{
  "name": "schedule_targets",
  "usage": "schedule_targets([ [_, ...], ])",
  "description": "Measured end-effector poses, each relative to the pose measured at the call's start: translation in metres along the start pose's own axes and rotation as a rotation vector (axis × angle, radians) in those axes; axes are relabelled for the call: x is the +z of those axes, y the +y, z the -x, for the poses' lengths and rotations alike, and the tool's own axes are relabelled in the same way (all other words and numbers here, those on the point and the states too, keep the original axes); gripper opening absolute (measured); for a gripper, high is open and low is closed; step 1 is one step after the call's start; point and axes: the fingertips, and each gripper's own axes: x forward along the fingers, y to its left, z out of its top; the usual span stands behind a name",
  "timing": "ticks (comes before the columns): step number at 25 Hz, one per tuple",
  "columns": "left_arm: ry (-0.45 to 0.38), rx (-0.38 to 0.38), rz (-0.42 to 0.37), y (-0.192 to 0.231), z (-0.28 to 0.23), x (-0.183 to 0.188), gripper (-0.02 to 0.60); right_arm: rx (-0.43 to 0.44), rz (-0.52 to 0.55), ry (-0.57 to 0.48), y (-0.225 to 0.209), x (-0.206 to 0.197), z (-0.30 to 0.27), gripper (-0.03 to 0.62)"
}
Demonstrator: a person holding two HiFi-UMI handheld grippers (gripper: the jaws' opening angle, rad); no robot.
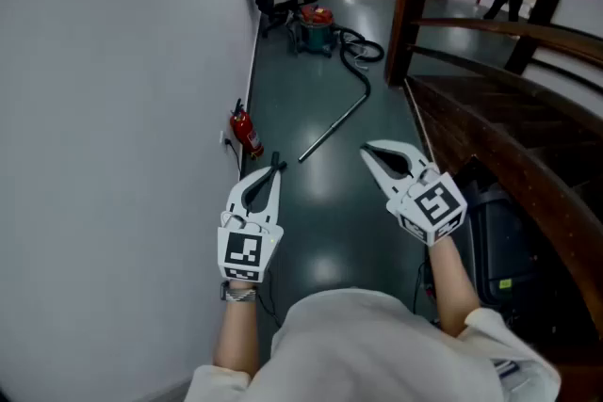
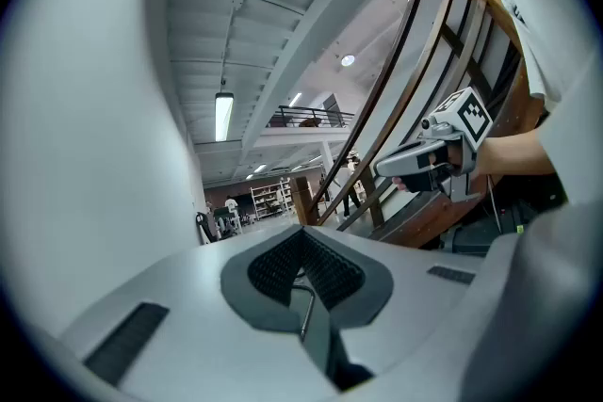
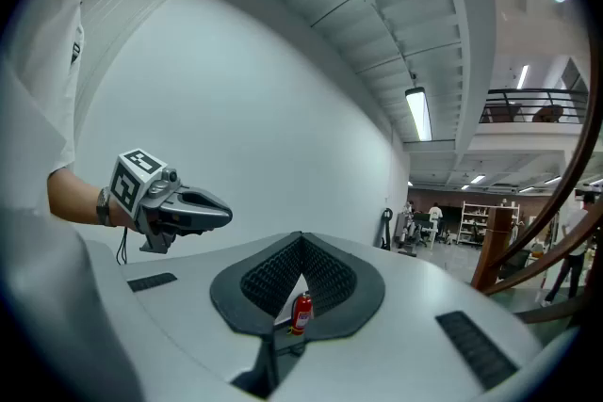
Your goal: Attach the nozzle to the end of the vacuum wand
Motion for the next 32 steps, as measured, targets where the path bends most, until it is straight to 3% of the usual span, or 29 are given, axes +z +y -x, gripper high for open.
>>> schedule_targets([
  [7, -0.001, -0.008, -0.004, -0.002, -0.003, 0.002, -0.002, 0.043, -0.038, -0.042, 0.004, 0.005, 0.002, 0.028],
  [16, 0.012, -0.009, -0.025, -0.017, -0.004, 0.001, -0.002, 0.062, 0.024, -0.005, 0.010, -0.006, 0.006, 0.028],
  [20, 0.037, -0.011, -0.076, -0.027, -0.008, 0.000, -0.002, 0.072, 0.066, 0.016, 0.008, -0.012, 0.008, 0.028],
  [32, 0.147, -0.038, -0.124, -0.070, -0.023, -0.034, -0.002, 0.127, 0.082, 0.090, -0.009, -0.054, 0.024, 0.028],
])
